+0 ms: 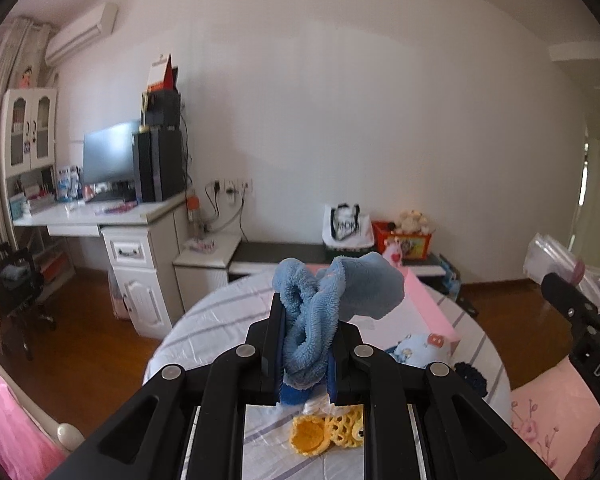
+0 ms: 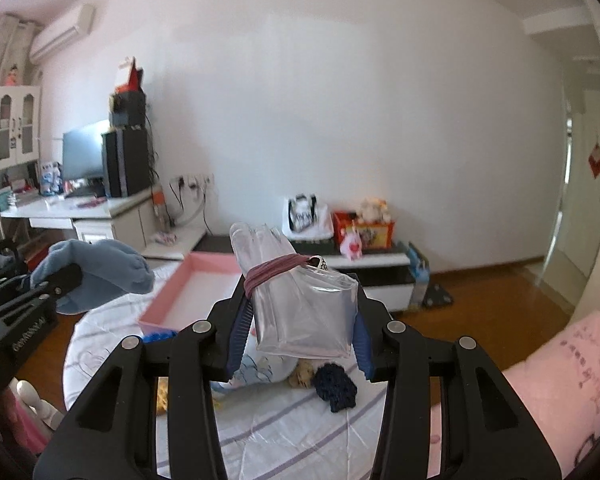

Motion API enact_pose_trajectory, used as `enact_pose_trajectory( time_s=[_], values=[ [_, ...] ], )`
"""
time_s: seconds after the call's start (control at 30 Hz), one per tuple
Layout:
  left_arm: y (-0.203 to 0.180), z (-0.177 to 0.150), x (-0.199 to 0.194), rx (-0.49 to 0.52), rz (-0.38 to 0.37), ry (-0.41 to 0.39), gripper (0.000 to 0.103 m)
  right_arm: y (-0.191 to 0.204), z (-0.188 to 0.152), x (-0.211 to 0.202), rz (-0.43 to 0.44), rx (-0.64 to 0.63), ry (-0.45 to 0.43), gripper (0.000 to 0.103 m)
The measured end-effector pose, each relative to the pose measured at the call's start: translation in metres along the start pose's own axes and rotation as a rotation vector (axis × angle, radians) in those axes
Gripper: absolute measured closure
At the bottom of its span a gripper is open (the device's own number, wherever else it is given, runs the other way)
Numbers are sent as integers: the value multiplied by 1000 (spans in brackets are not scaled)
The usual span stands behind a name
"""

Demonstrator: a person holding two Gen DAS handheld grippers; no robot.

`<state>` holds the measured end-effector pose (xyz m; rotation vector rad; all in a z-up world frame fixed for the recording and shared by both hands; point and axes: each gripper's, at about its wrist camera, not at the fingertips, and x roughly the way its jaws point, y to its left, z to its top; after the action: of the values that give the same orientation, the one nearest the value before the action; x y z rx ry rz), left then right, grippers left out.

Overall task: Organize soft objects
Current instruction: 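Lift the light-blue towel with the left tool while the right tool lifts the plastic bag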

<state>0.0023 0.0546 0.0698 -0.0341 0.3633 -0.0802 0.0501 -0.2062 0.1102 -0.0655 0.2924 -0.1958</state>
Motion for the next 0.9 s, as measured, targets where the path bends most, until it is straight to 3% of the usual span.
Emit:
enact_pose_trajectory(
  time_s=[0.47, 0.9],
  values=[
    [-5, -46, -66, 18, 40, -138, 90, 13, 12, -58, 18, -38, -149, 62],
    [-14, -66, -65, 25, 48, -137, 90, 13, 6, -63, 22, -46, -158, 62]
  ],
)
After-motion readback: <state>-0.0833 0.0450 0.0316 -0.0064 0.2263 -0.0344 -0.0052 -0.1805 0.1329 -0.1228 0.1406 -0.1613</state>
